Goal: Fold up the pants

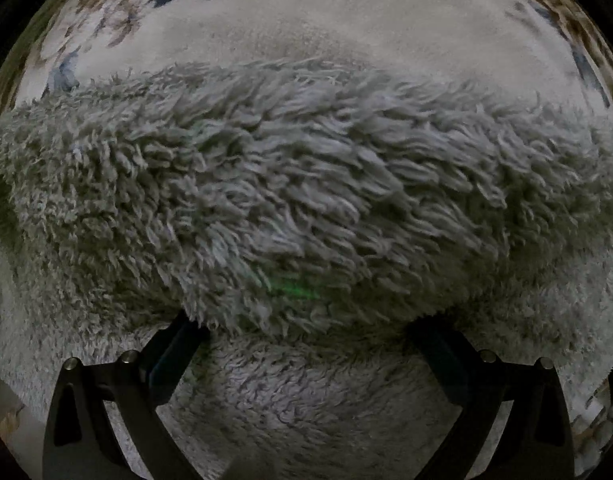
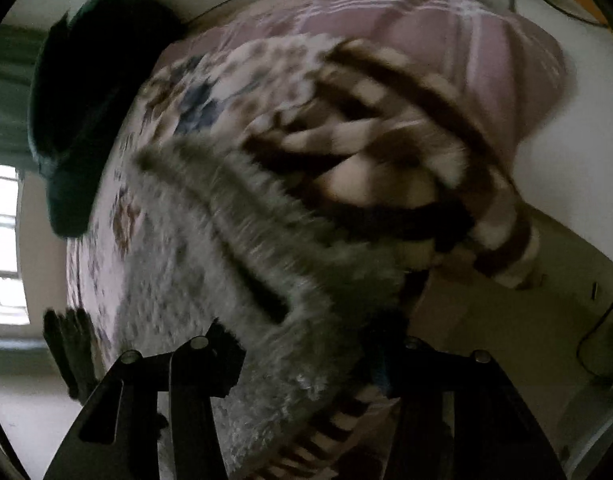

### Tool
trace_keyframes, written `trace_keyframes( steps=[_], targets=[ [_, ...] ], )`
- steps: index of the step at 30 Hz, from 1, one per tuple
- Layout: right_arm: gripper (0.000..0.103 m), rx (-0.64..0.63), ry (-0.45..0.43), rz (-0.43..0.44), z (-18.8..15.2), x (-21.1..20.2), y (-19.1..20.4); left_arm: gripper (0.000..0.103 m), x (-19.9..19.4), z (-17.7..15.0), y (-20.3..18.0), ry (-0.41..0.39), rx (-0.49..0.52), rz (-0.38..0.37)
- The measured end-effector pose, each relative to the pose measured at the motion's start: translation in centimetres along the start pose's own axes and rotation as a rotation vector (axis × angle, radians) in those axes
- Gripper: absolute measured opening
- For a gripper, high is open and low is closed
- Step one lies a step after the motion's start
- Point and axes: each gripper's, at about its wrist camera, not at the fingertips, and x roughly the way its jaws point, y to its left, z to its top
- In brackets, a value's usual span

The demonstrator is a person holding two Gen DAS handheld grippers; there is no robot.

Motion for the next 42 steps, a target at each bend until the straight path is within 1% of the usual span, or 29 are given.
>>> trace_keyframes(
  steps=[3, 6, 7, 8, 11, 14, 17, 18, 19, 21, 22, 23, 24, 25, 27, 29, 31, 33, 34, 35, 37, 39, 40, 42],
  targets=[
    [0.055, 0.001, 0.024, 0.032, 0.4, 1.1, -0.6, 0.103, 0.1, -0.4, -0.5, -0.013, -0.001, 0.003],
    [0.054, -0.025, 0.006, 0.05, 0.4, 1.1, -0.3, 0.103, 0.3, -1.0, -0.5, -0.024, 0.002, 0.003],
    [0.048, -0.052, -0.013, 0.063, 0.3, 0.8, 0.3, 0.103, 0.3, -1.5, -0.5, -0.025, 0.002, 0.001],
    [0.038, -0.07, -0.019, 0.066, 0.2, 0.7, 0.9, 0.103, 0.4, -1.5, -0.5, -0.022, 0.002, -0.001],
    [0.038, -0.148, -0.028, 0.072, -0.9, -0.2, 2.6, 0.103, 0.3, -2.3, -0.1, -0.013, 0.002, -0.002],
    [0.038, -0.199, -0.021, 0.083, -1.6, -0.2, 3.7, 0.103, -0.5, -1.1, 1.1, -0.006, 0.0, 0.003],
    [0.038, -0.156, -0.011, 0.054, -1.0, 1.4, 3.2, 0.103, -0.1, -0.6, 1.1, -0.008, -0.002, 0.004],
    [0.038, -0.124, -0.006, 0.068, -0.5, 2.0, 2.8, 0.103, -0.2, -0.3, 0.9, -0.01, -0.004, 0.004],
    [0.038, -0.077, 0.008, 0.103, 0.0, 2.9, 2.2, 0.103, -0.3, -0.3, 0.9, -0.017, -0.004, 0.005],
    [0.04, -0.029, 0.022, 0.159, 0.3, 3.3, 1.5, 0.103, -0.2, -0.1, 0.8, -0.029, -0.001, 0.004],
    [0.038, -0.014, 0.018, 0.168, 0.5, 3.4, 1.5, 0.103, -0.5, -0.3, 0.9, -0.031, 0.005, 0.001],
    [0.028, -0.015, 0.007, 0.176, 0.5, 3.1, 1.8, 0.103, -0.6, -0.4, 0.9, -0.031, 0.005, -0.003],
    [0.023, -0.032, 0.003, 0.178, 0.4, 2.8, 2.3, 0.103, -0.9, -0.3, 0.9, -0.031, 0.005, -0.003],
    [0.022, -0.052, -0.005, 0.165, 0.2, 2.3, 2.9, 0.103, -1.1, -0.4, 0.9, -0.035, 0.007, -0.002],
    [0.02, -0.096, -0.023, 0.151, -0.4, 1.3, 4.4, 0.103, -1.8, -0.7, 1.0, -0.05, 0.009, -0.008],
    [0.02, -0.161, -0.035, 0.114, -1.3, -0.1, 6.8, 0.103, -2.4, -0.9, 1.2, -0.056, 0.011, -0.014],
    [0.019, -0.226, -0.047, 0.094, -2.2, -1.1, 9.3, 0.103, -3.2, -1.3, 1.9, -0.064, -0.001, -0.039],
    [0.019, -0.295, -0.055, 0.086, -3.5, -1.9, 12.0, 0.103, -4.2, -1.7, 3.1, -0.073, -0.016, -0.066],
    [0.019, -0.342, -0.056, 0.085, -4.5, -2.3, 14.0, 0.103, -4.6, -1.9, 3.6, -0.079, -0.022, -0.08],
    [0.019, -0.369, -0.057, 0.085, -5.3, -2.5, 15.1, 0.103, -5.3, -2.2, 4.7, -0.091, -0.03, -0.096],
    [0.019, -0.462, -0.056, 0.078, -7.9, -2.7, 19.0, 0.103, -6.2, -2.8, 6.8, -0.108, -0.043, -0.114],
    [0.019, -0.532, -0.042, 0.08, -10.6, -2.5, 21.7, 0.103, -7.0, -3.6, 9.3, -0.126, -0.063, -0.122],
    [0.018, -0.584, -0.018, 0.08, -12.7, -1.7, 23.9, 0.103, -7.3, -4.0, 10.8, -0.134, -0.075, -0.124],
    [0.018, -0.656, 0.036, 0.087, -16.4, -0.2, 26.7, 0.103, -7.9, -5.3, 14.8, -0.156, -0.126, -0.132]
  ],
)
